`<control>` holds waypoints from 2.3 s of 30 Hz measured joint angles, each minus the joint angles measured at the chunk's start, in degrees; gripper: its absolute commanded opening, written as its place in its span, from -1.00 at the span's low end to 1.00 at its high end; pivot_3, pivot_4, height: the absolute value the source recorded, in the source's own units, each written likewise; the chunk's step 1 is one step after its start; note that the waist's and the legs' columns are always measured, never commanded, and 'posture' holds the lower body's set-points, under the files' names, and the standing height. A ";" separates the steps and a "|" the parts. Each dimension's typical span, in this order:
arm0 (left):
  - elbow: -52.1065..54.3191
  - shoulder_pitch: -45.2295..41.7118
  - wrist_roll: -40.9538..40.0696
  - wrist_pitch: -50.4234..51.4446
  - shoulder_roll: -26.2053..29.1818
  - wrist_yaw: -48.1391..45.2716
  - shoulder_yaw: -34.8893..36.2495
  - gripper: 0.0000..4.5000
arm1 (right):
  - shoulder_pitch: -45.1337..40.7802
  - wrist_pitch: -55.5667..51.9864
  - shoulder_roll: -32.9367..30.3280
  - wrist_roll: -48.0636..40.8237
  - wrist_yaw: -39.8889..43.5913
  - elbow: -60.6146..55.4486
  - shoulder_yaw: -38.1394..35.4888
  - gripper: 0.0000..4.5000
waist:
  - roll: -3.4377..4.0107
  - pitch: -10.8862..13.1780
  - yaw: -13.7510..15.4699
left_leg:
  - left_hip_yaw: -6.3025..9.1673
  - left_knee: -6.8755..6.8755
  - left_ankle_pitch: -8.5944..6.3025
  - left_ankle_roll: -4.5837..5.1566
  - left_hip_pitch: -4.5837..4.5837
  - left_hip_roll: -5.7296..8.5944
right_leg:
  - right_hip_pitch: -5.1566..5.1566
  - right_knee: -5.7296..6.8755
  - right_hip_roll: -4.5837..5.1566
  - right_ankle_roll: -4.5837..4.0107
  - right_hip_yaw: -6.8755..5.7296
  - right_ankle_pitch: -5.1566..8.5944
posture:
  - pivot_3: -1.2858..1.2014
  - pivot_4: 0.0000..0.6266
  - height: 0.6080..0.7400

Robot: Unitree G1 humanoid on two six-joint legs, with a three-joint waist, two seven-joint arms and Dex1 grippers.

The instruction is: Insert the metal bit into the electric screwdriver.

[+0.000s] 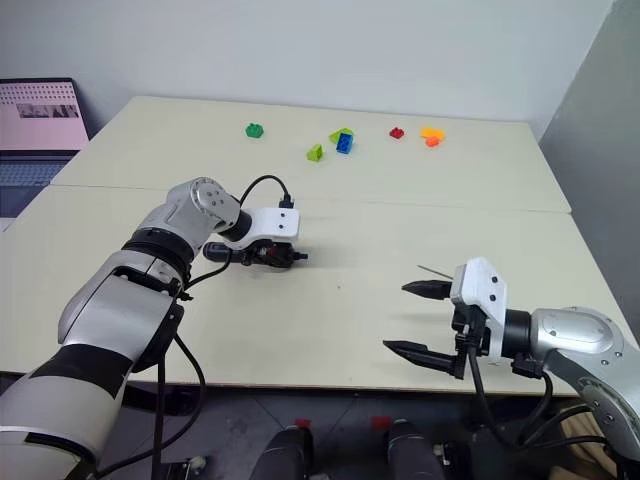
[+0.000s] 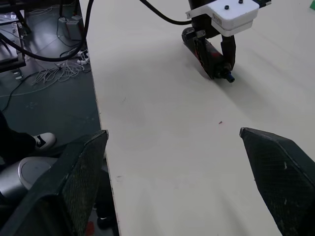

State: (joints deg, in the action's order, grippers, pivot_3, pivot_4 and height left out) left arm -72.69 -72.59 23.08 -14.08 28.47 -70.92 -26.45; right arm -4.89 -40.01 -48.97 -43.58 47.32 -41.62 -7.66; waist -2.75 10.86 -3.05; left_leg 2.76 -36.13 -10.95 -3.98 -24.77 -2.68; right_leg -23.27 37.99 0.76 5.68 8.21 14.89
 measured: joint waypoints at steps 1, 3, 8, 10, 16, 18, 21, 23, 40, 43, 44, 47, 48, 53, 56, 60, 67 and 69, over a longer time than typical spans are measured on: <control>0.06 0.11 0.06 -0.73 0.19 -0.11 0.00 -0.26 | -0.01 -0.02 0.00 -0.04 -0.04 -0.06 0.00 1.00 | 0.00 0.00 -0.01 | 0.00 0.00 0.00 0.00 0.00 0.00 | 0.00 0.00 0.00 0.00 0.00 0.00 | 0.03 -0.52 1.00; 0.14 0.36 -0.06 -2.43 0.79 -0.95 0.07 -0.26 | -0.02 -0.15 0.00 -0.37 -0.12 -0.34 -0.01 1.00 | 0.00 0.00 -0.04 | 0.01 0.00 0.00 0.00 0.00 0.00 | 0.00 0.00 -0.01 0.00 0.00 0.00 | 0.03 -0.52 1.00; 0.86 0.41 -3.78 -2.61 1.52 -5.57 4.49 -0.26 | -0.24 -0.48 -0.03 -0.51 -0.53 -0.76 -0.25 1.00 | 0.00 0.00 -0.10 | 0.01 0.01 0.00 0.00 -0.02 0.00 | -0.01 -0.01 -0.01 -0.08 -0.01 -0.04 | 0.03 -0.52 1.00; 2.69 0.41 -7.31 -0.15 1.40 -7.92 7.91 -0.26 | -0.49 -0.65 -0.05 -0.61 -0.85 -0.77 -0.41 1.00 | 0.00 0.01 0.03 | 0.06 0.01 0.00 0.00 -0.05 -0.01 | -0.01 -0.01 -0.01 -0.07 -0.06 -0.03 | 0.03 -0.52 1.00; 16.59 2.59 -20.53 13.38 -0.11 -11.96 18.70 -0.26 | -1.75 -0.86 -0.75 -2.09 -1.13 -0.69 -1.95 1.00 | 0.01 0.00 -0.01 | 0.10 0.01 0.00 0.00 -0.05 -0.02 | 0.00 0.00 0.00 -0.08 -0.11 -0.04 | 0.03 -0.52 1.00; 22.54 5.81 -23.38 17.67 -1.23 -10.12 20.68 -0.26 | -2.86 -1.04 -1.35 -2.52 -1.14 -0.55 -2.54 1.00 | 0.01 0.00 -0.15 | 0.12 0.01 0.00 0.00 -0.02 -0.03 | 0.00 0.05 0.00 -0.10 -0.13 -0.05 | 0.03 -0.52 1.00; 30.00 11.21 -26.61 23.27 -4.14 -5.13 22.48 -0.26 | -3.99 -1.66 -1.68 -3.41 -1.22 -0.11 -2.88 1.00 | 0.01 0.00 -0.27 | 0.18 -0.01 0.02 0.02 -0.02 -0.03 | 0.00 0.07 -0.02 -0.10 -0.17 -0.06 | 0.03 -0.52 1.00; 34.33 14.47 -28.44 25.45 -6.43 -0.30 24.18 -0.26 | -5.61 -1.95 -1.62 -4.28 -1.62 0.46 -2.90 1.00 | 0.02 0.01 -0.26 | 0.23 -0.03 0.04 0.05 -0.02 -0.04 | 0.00 0.09 -0.05 -0.11 -0.20 -0.08 | 0.03 -0.52 1.00; 60.08 36.29 -36.28 25.11 -16.41 26.20 30.86 -0.26 | -15.48 -1.45 2.47 -5.31 -4.78 6.01 -1.70 1.00 | 0.06 -0.02 0.02 | 0.23 -0.03 0.08 0.08 0.06 -0.02 | 0.11 0.06 -0.03 -0.18 -0.22 -0.18 | 0.03 -0.52 1.00; 63.17 38.76 -36.56 24.86 -16.23 27.50 30.38 -0.26 | -16.21 -1.25 2.46 -4.79 -3.92 6.88 -1.04 1.00 | 0.12 -0.06 -0.08 | 0.20 -0.03 0.08 0.08 0.10 -0.03 | 0.13 0.05 -0.03 -0.14 -0.19 -0.15 | 0.03 -0.52 1.00; 63.96 39.35 -36.64 24.90 -16.09 27.87 30.30 -0.26 | -16.56 -1.16 2.46 -4.67 -3.59 7.18 -0.60 1.00 | 0.13 -0.07 -0.10 | 0.20 -0.03 0.08 0.08 0.11 -0.03 | 0.13 0.05 -0.04 -0.12 -0.19 -0.14 | 0.03 -0.52 1.00; 67.22 42.11 -37.35 24.99 -14.87 28.64 30.20 -0.26 | -17.26 -0.73 2.31 -4.02 -2.27 8.05 0.45 1.00 | 0.22 -0.13 -0.20 | 0.20 -0.02 0.08 0.08 0.15 -0.03 | 0.14 0.06 -0.04 -0.11 -0.19 -0.13 | 0.03 -0.52 1.00; 68.01 42.69 -37.55 25.13 -14.57 28.86 30.20 -0.27 | -17.29 -0.72 2.21 -3.72 -2.08 8.23 0.62 1.00 | 0.24 -0.14 -0.19 | 0.20 -0.02 0.08 0.08 0.16 -0.03 | 0.15 0.06 -0.04 -0.09 -0.19 -0.12 | 0.03 -0.52 1.00; 71.84 45.41 -38.57 26.54 -13.27 30.16 30.20 -0.27 | -18.34 -0.37 1.70 -2.09 -0.13 9.45 2.08 1.00 | 0.26 -0.16 -0.22 | 0.16 -0.02 0.09 0.10 0.22 -0.03 | 0.19 0.03 -0.04 -0.05 -0.15 -0.09 | 0.03 -0.52 1.00; 73.14 46.16 -38.81 27.22 -12.94 30.88 29.96 -0.27 | -18.62 0.78 0.77 0.56 1.42 11.01 2.98 1.00 | 0.26 -0.16 -0.19 | 0.14 -0.02 0.11 0.11 0.23 -0.03 | 0.19 0.02 -0.04 -0.10 -0.13 -0.07 | 0.03 -0.52 1.00; 73.36 46.15 -38.80 27.26 -12.96 31.88 29.33 -0.27 | -19.41 2.12 -0.11 3.44 3.23 13.49 4.32 1.00 | 0.26 -0.17 -0.18 | 0.11 -0.02 0.12 0.12 0.24 -0.02 | 0.20 0.00 -0.04 -0.12 -0.09 -0.07 | 0.03 -0.52 1.00; 73.60 46.16 -37.37 25.57 -12.89 33.48 27.23 -0.27 | -32.29 4.48 -5.79 21.52 7.59 31.74 17.88 1.00 | 0.29 -0.17 -0.31 | -0.16 0.01 0.12 0.11 0.36 -0.03 | 0.13 -0.04 -0.03 -0.28 0.15 -0.01 | 0.03 -0.52 1.00; 73.63 46.21 -36.58 24.65 -12.95 34.09 26.50 -0.27 | -36.59 4.29 -5.22 25.98 9.44 37.56 22.56 1.00 | 0.29 -0.17 -0.35 | -0.19 0.02 0.13 0.11 0.36 -0.03 | 0.12 -0.04 -0.03 -0.28 0.18 -0.02 | 0.03 -0.52 1.00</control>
State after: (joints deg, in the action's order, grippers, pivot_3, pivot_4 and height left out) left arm 0.94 -26.38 -13.49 10.57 15.52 -36.84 0.05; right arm -41.48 -35.72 -54.19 -17.60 56.75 -4.06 14.90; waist -2.45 10.69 -3.40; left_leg 2.57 -36.10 -10.82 -3.87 -24.40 -2.71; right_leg -23.15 37.94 0.73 5.40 8.39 14.87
